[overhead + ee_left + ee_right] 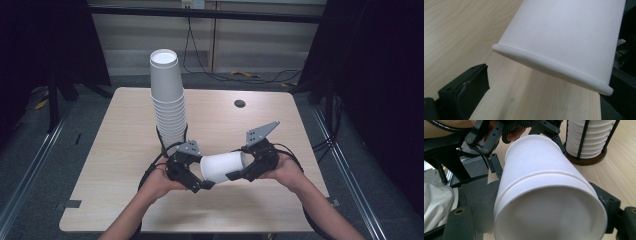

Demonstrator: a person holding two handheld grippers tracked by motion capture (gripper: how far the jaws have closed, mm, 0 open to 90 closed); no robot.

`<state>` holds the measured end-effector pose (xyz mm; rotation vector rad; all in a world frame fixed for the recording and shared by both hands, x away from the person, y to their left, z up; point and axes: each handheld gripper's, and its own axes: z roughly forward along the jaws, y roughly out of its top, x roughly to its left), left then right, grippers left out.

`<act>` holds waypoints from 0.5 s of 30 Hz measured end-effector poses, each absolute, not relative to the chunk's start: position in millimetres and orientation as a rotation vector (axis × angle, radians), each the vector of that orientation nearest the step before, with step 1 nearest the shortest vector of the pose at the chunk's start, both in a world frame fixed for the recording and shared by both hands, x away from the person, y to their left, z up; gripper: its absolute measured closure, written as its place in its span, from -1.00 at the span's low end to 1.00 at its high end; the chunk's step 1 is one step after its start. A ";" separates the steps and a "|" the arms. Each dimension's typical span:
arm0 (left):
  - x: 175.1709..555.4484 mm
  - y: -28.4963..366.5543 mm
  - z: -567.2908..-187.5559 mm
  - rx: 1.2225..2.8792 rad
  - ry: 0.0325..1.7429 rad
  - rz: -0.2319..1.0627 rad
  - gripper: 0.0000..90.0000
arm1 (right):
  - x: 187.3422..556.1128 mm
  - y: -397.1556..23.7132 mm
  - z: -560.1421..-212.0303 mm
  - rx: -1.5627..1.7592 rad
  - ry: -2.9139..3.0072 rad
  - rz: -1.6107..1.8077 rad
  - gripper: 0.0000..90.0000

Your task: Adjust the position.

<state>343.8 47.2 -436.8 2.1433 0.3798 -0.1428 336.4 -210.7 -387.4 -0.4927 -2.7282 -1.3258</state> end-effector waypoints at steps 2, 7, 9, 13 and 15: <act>343.5 46.0 -437.5 2.145 0.371 -0.149 -1.00 | 336.2 -210.4 -388.3 -0.490 -2.725 -1.333 -0.51; 343.5 43.9 -439.3 2.137 0.356 -0.156 -1.00 | 336.3 -210.6 -387.8 -0.483 -2.688 -1.369 -0.51; 343.3 43.2 -439.5 2.130 0.350 -0.161 -0.99 | 336.6 -210.8 -387.4 -0.478 -2.674 -1.378 -0.51; 342.9 41.8 -438.7 2.128 0.333 -0.169 -0.98 | 337.0 -211.1 -388.0 -0.480 -2.654 -1.382 -0.51; 342.4 41.8 -438.4 2.127 0.333 -0.176 -0.93 | 336.8 -211.1 -388.0 -0.477 -2.656 -1.380 -0.51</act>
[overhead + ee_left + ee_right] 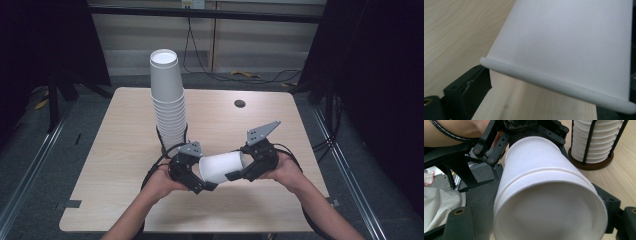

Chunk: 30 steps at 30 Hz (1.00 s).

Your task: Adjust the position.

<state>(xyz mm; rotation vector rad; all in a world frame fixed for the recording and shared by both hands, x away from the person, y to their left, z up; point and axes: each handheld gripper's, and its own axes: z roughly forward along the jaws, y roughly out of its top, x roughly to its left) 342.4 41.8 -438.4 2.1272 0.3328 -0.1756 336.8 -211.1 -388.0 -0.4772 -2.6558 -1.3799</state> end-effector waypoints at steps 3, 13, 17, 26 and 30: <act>341.4 40.8 -435.9 2.140 0.319 -0.181 -0.80 | 337.1 -211.9 -388.2 -0.476 -2.654 -1.378 -0.51; 340.1 41.4 -431.6 2.187 0.322 -0.146 -0.72 | 337.3 -211.6 -390.5 -0.487 -2.669 -1.336 -0.52; 340.2 41.1 -430.7 2.201 0.313 -0.141 -0.71 | 337.4 -211.0 -391.1 -0.484 -2.679 -1.335 -0.52; 339.7 42.5 -430.4 2.200 0.322 -0.141 -0.70 | 337.0 -208.9 -392.3 -0.471 -2.698 -1.330 -0.53; 340.0 42.9 -429.6 2.205 0.310 -0.138 -0.70 | 336.6 -208.6 -392.7 -0.467 -2.714 -1.324 -0.61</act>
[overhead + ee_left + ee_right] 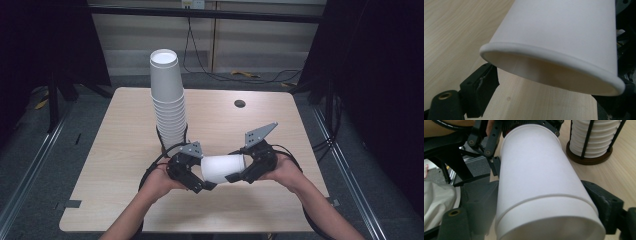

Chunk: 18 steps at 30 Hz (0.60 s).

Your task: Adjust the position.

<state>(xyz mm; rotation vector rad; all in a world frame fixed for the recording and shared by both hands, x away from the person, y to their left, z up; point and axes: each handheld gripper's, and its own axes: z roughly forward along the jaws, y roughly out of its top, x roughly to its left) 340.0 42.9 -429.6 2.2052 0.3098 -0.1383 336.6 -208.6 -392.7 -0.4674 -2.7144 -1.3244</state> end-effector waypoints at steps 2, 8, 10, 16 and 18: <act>339.9 43.0 -429.3 2.209 0.309 -0.137 -0.70 | 336.3 -208.7 -392.8 -0.475 -2.725 -1.313 -0.64; 339.8 42.8 -429.1 2.219 0.302 -0.137 -0.70 | 335.1 -208.7 -393.6 -0.461 -2.748 -1.281 -0.68; 339.7 42.8 -429.2 2.221 0.300 -0.137 -0.70 | 334.5 -208.2 -393.5 -0.452 -2.764 -1.267 -0.69; 339.7 44.0 -428.3 2.255 0.300 -0.126 -0.70 | 333.7 -207.1 -390.6 -0.434 -2.817 -1.206 -0.69; 338.9 43.2 -428.0 2.278 0.297 -0.114 -0.71 | 332.9 -205.5 -389.1 -0.421 -2.859 -1.164 -0.69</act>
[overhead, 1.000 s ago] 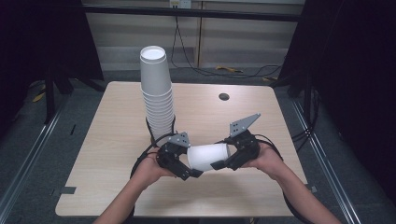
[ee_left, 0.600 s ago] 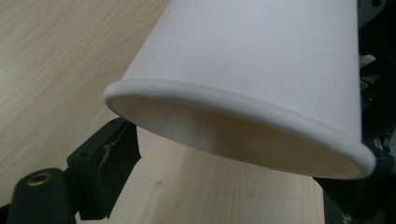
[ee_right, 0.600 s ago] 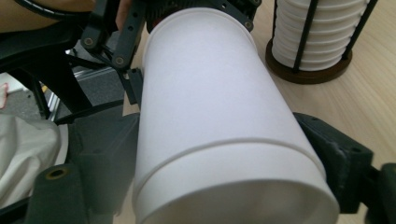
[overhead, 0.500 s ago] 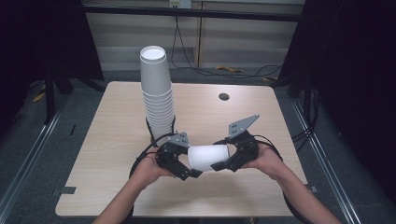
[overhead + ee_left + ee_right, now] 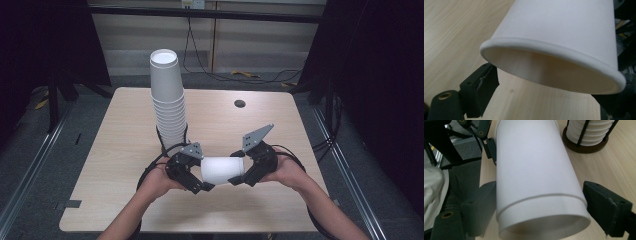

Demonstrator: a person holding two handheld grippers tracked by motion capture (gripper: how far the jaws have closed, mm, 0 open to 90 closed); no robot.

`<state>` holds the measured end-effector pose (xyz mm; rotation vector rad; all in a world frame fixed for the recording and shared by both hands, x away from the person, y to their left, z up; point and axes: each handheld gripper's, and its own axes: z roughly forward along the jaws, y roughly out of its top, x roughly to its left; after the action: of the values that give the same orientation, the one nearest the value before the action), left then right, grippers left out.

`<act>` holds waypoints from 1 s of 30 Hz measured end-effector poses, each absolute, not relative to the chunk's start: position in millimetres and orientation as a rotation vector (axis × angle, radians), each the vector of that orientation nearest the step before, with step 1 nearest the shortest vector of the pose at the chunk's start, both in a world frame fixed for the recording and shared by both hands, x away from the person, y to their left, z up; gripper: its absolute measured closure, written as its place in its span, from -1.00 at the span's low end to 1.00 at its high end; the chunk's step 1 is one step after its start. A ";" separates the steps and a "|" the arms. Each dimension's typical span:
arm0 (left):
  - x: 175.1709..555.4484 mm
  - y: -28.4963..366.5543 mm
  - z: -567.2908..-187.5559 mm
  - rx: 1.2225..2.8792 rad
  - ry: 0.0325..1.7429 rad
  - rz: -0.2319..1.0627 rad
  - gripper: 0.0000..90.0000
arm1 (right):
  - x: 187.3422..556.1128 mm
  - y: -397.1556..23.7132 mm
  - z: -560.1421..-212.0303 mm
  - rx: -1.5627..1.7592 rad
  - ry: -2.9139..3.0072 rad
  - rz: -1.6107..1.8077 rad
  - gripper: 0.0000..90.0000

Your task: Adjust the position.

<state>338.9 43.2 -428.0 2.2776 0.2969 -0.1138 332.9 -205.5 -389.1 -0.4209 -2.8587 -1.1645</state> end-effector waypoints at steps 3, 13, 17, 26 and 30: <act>337.5 41.2 -426.9 2.298 0.283 -0.102 -0.71 | 332.6 -203.5 -387.0 -0.400 -2.885 -1.109 -0.69; 337.1 37.6 -420.6 2.368 0.274 -0.067 -0.71 | 331.8 -194.0 -378.9 -0.322 -2.952 -0.947 -0.70; 337.4 36.1 -419.3 2.395 0.264 -0.049 -0.71 | 332.0 -189.3 -378.5 -0.312 -2.958 -0.897 -0.71; 335.6 29.6 -411.6 2.442 0.255 -0.033 -0.71 | 329.8 -175.0 -378.1 -0.253 -3.018 -0.754 -0.70; 335.1 28.3 -410.5 2.463 0.248 -0.025 -0.71 | 330.1 -170.5 -378.4 -0.247 -3.034 -0.722 -0.70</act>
<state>335.1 28.3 -410.5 2.4630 0.2483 -0.0249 330.1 -170.5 -378.4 -0.2467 -3.0342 -0.7219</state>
